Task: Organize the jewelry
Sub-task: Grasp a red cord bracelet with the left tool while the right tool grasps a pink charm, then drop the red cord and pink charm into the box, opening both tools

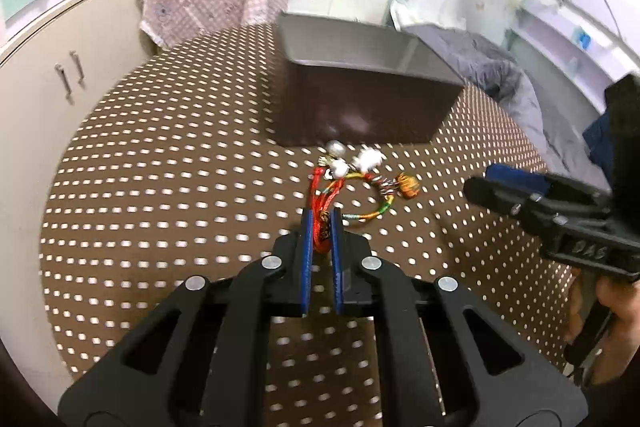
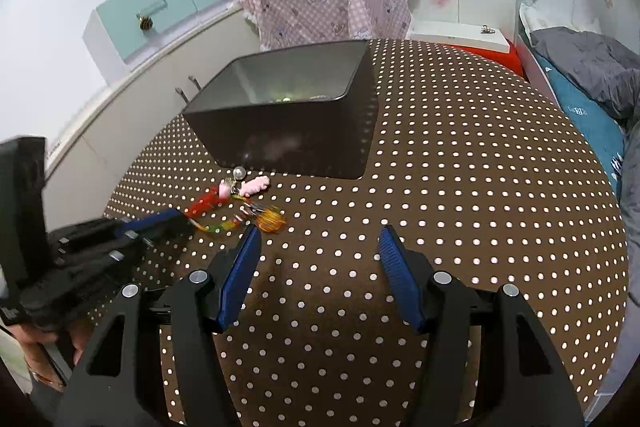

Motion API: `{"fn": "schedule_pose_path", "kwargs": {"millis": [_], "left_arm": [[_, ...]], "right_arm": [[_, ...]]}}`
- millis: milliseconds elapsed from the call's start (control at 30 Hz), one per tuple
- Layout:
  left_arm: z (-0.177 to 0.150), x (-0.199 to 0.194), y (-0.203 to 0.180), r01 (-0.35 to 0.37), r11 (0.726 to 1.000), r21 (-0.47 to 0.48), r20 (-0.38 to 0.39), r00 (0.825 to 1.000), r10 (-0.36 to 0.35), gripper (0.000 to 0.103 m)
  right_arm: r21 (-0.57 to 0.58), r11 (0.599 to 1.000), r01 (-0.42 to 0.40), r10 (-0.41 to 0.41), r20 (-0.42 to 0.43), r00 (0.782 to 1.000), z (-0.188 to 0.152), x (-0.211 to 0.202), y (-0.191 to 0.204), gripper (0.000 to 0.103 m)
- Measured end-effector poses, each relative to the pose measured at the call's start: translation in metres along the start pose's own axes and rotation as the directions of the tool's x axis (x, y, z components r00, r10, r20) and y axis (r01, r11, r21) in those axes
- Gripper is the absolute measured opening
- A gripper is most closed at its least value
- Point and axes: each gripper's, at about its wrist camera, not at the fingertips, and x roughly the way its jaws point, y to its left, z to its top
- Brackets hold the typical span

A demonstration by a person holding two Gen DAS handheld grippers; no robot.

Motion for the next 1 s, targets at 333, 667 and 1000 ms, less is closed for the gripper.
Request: {"fn": "schedule_pose_path", "kwargs": {"millis": [333,667,1000], "left_arm": [[0.008,-0.039,0.033,-0.027,0.997,-0.072,0.108,0.994,0.035,0.008],[0.015,-0.039,0.045,-0.028,0.997,-0.077,0.118,0.992,0.037,0.008],[0.03,-0.041,0.024,0.029,0.999,-0.038,0.143,0.989,-0.024,0.008]], "right_arm": [[-0.088,0.996,-0.018,0.015,-0.036,0.999,0.013,0.027,0.037,0.058],[-0.198,0.977,0.079,-0.095,-0.071,0.993,0.024,0.067,0.068,0.049],[-0.207,0.976,0.064,-0.077,-0.056,0.995,0.022,0.051,0.062,0.024]]}}
